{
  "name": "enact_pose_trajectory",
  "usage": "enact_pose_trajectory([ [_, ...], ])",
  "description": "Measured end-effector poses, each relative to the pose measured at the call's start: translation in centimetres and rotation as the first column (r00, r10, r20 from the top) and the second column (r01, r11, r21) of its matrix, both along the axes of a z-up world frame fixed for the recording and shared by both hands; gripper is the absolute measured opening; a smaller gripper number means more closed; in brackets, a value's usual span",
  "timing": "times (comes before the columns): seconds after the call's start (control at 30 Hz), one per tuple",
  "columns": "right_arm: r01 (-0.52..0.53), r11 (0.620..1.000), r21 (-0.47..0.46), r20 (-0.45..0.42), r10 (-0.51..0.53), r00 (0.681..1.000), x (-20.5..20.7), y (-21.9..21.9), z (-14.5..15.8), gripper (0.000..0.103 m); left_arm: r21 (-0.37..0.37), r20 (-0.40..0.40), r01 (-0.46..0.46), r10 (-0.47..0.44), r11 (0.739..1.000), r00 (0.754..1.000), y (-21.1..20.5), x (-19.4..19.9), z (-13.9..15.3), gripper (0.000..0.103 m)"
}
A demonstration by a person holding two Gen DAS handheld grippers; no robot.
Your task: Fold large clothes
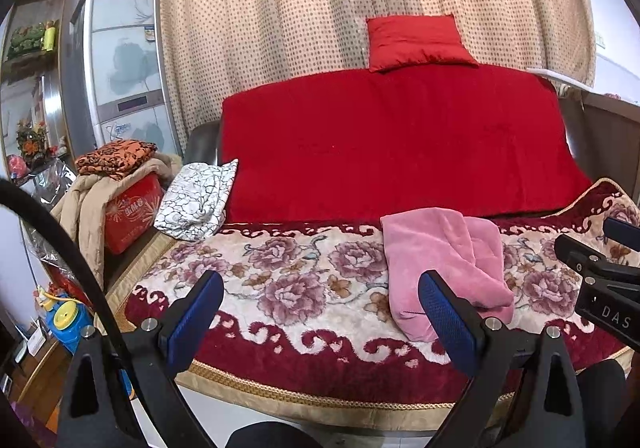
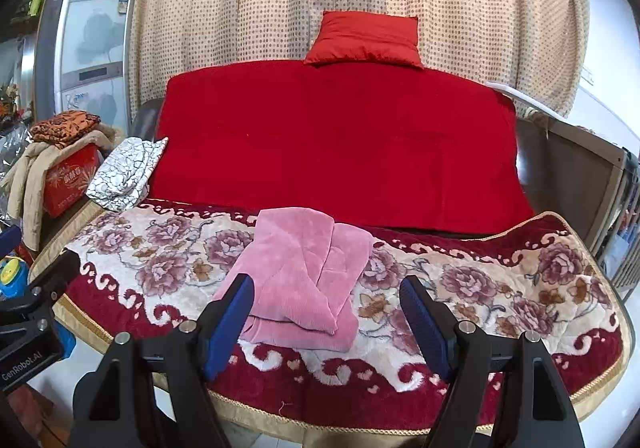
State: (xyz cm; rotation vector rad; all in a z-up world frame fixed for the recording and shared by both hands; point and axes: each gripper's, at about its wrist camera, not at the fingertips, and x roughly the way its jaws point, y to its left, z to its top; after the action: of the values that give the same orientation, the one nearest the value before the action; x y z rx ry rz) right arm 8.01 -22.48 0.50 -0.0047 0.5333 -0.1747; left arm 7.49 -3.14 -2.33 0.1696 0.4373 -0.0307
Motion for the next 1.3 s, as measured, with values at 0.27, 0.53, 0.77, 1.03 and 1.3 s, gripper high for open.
enact_pose_trajectory([
  [0.27, 0.009, 1.0, 0.013, -0.04, -0.009, 0.999, 3.3, -0.8, -1.4, 0.078, 0.008, -0.039, 0.021, -0.021, 1.0, 0.999, -1.1, 3.5, -1.0, 0.098],
  [0.53, 0.026, 0.999, 0.031, -0.075, -0.024, 0.997, 6.4, -1.8, -3.0, 0.078, 0.001, -0.079, 0.032, -0.031, 0.999, 0.996, -1.9, 7.0, -2.5, 0.098],
  [0.77, 0.032, 0.999, 0.036, -0.098, -0.028, 0.995, 8.0, -1.9, -4.1, 0.078, -0.002, -0.108, 0.046, -0.046, 0.999, 0.993, -2.3, 8.7, -3.7, 0.098],
  [1.03, 0.029, 0.999, 0.034, -0.109, -0.025, 0.994, 9.5, -1.6, -4.6, 0.078, -0.015, -0.123, 0.027, -0.029, 1.0, 0.992, -1.8, 10.1, -4.2, 0.098],
  [1.3, 0.003, 0.998, 0.06, -0.127, 0.004, 0.992, 11.9, -1.9, -5.7, 0.078, -0.031, -0.154, 0.043, -0.047, 0.999, 0.987, -1.6, 12.9, -5.1, 0.098],
])
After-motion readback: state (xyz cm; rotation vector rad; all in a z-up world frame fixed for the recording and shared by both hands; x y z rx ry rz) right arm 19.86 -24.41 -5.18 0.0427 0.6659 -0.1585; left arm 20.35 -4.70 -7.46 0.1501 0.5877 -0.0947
